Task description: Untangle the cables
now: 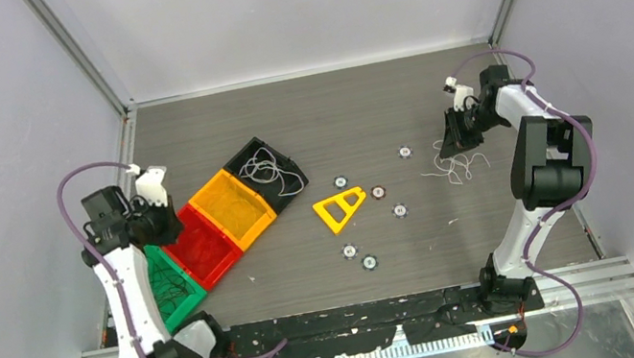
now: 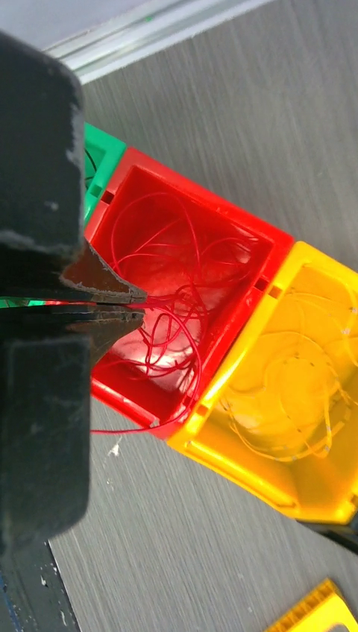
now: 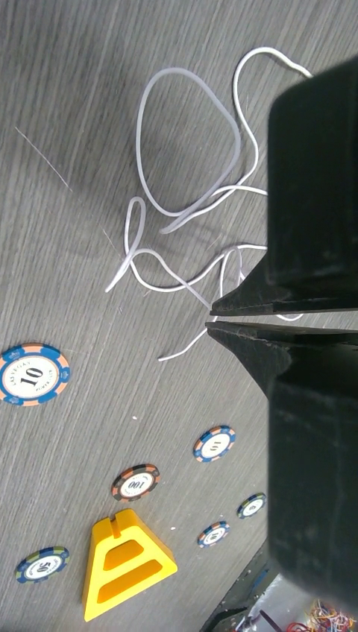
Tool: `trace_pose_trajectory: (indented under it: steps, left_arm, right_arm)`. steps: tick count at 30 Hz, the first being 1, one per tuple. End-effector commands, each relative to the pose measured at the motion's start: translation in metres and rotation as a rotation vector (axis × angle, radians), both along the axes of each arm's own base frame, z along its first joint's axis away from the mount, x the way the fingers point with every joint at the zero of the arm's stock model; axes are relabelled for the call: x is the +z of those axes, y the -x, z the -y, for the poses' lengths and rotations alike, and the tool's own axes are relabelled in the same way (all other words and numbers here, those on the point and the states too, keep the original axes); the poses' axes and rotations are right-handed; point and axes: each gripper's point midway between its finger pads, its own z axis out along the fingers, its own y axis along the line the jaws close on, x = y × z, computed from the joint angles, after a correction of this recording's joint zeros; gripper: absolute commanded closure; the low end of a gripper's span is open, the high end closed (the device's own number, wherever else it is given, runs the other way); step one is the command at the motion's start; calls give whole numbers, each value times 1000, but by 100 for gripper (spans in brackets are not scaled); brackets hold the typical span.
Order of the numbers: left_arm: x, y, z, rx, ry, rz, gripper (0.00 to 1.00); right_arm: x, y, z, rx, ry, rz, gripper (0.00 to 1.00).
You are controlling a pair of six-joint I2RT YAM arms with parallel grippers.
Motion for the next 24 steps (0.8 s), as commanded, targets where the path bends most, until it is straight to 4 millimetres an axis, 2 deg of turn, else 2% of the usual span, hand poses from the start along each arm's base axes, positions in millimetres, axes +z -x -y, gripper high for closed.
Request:
trace_pose_trajectory:
  steps: [1, 4, 7, 8, 9, 10, 11, 12, 13, 14, 15, 16, 17, 18, 19, 21, 22, 23, 24]
  left_arm:
    - [-28, -17, -16, -24, -62, -30, 100]
    - [-52, -20, -17, -34, -47, -130, 100]
    - [-55, -17, -13, -59, -29, -187, 100]
    - [-51, -17, -13, -62, -26, -191, 92]
    - [-44, -17, -12, -64, -23, -182, 79]
    - [-32, -19, -11, -69, -25, -160, 67]
    - [-15, -21, -9, -78, -28, -124, 56]
    - [6, -24, -7, -87, -37, -72, 43]
    - [29, -27, -3, -104, -38, -11, 32]
    - [55, -29, 4, -131, -31, 59, 21]
    - [80, -29, 14, -169, -13, 128, 9]
    - [105, -25, 30, -236, 16, 198, 1]
    - [127, -20, 47, -309, 37, 256, 1]
    - [162, -15, 82, -424, 43, 361, 0]
    - [169, -14, 96, -456, 47, 379, 0]
    - [174, -9, 122, -533, 51, 396, 1]
    - [174, -7, 133, -566, 57, 394, 1]
    - [172, -5, 143, -592, 62, 389, 0]
    - [170, -5, 151, -606, 72, 383, 0]
  right_arm:
    - [16, 2, -12, 36, -52, 35, 89]
    - [27, 4, -26, 52, -127, 42, 94]
    - [48, 7, -46, 96, -173, 78, 94]
    - [54, 9, -55, 115, -187, 81, 95]
    - [66, 8, -61, 130, -207, 106, 94]
    - [73, 11, -70, 148, -225, 106, 95]
    - [87, 11, -78, 169, -253, 138, 95]
    - [95, 13, -87, 187, -272, 142, 95]
    - [110, 14, -95, 200, -305, 169, 95]
    - [118, 15, -105, 222, -323, 183, 95]
    - [135, 17, -113, 236, -363, 206, 95]
    - [144, 18, -123, 262, -383, 227, 94]
    - [158, 21, -132, 274, -417, 240, 95]
    - [175, 25, -150, 318, -416, 287, 95]
    - [178, 24, -154, 323, -393, 300, 94]
    - [169, 14, -137, 288, -231, 331, 75]
    - [156, 12, -117, 250, -96, 297, 56]
    - [147, 12, -102, 270, -2, 298, 45]
    - [132, 16, -79, 241, 120, 247, 25]
